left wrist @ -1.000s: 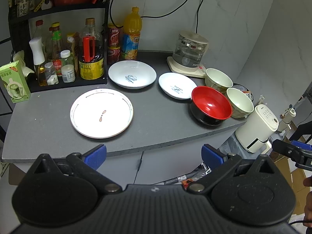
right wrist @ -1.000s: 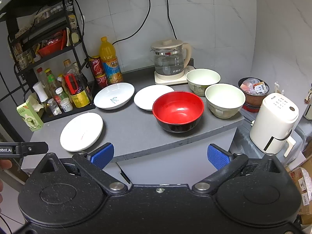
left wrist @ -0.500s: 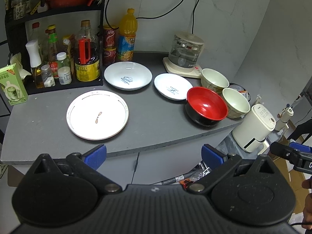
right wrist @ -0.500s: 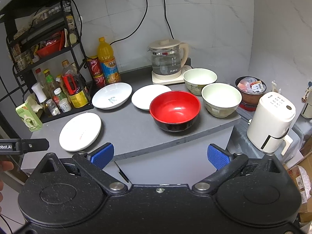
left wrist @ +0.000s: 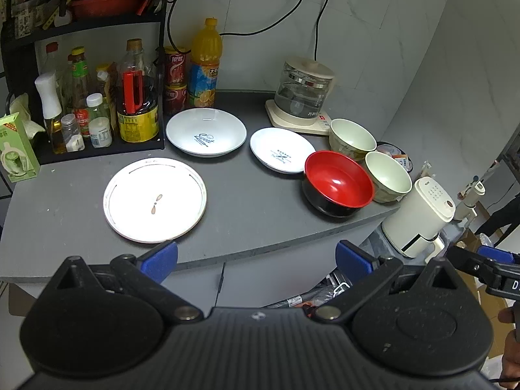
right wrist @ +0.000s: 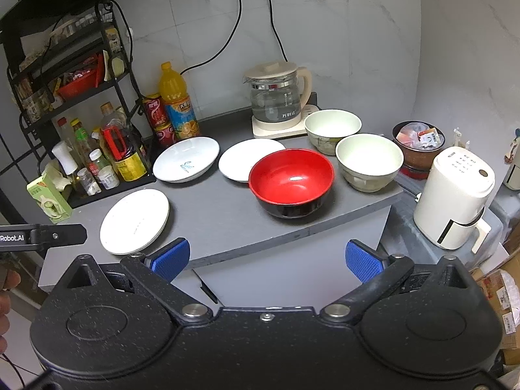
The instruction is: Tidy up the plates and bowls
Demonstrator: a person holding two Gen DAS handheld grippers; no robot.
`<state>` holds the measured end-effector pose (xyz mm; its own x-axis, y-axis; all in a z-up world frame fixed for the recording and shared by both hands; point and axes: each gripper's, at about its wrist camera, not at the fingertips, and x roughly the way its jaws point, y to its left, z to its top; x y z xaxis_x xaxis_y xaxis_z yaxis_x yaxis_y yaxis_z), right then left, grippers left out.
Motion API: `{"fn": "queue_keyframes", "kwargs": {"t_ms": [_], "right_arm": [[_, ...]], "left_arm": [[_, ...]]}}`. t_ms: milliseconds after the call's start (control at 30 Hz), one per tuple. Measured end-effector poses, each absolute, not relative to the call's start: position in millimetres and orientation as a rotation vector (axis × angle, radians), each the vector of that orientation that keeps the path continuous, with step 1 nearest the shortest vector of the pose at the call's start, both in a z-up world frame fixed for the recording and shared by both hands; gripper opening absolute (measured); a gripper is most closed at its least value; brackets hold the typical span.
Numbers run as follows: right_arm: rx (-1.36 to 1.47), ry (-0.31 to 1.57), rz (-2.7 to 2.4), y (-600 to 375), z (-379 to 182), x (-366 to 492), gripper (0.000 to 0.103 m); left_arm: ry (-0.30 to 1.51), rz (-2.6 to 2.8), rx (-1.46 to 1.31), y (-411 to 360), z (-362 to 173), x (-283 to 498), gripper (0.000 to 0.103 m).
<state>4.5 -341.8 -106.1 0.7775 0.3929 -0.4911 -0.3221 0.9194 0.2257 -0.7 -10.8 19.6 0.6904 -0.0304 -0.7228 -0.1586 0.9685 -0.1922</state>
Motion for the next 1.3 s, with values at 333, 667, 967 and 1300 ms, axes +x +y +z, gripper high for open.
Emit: {"fn": "queue_keyframes", "kwargs": {"t_ms": [333,667,967,1300], "right_arm": [[0.161,0.562,0.403,-337.5,-107.6,30.1,0.103],[0.204,0.589,0.347,-334.3,-107.8,70.0,0.103],[0.230,0.599,0.263,-334.6,-112.7,107.1,0.103],[0.286,0.615,0.162,-335.0,-118.3,144.9,0.103]], "left_arm": [[0.842,0.066,-0.246,-7.3,10.8,26.4,0.102],[0.868,0.039,-0.250,-0.6,3.5,74.7,0.102],[0.895,-0.009,-0.232,-3.4,-5.9,128.8,0.102],[0.907,-0.112,-0.223,-3.5,-16.3,191.8,0.102]]}}
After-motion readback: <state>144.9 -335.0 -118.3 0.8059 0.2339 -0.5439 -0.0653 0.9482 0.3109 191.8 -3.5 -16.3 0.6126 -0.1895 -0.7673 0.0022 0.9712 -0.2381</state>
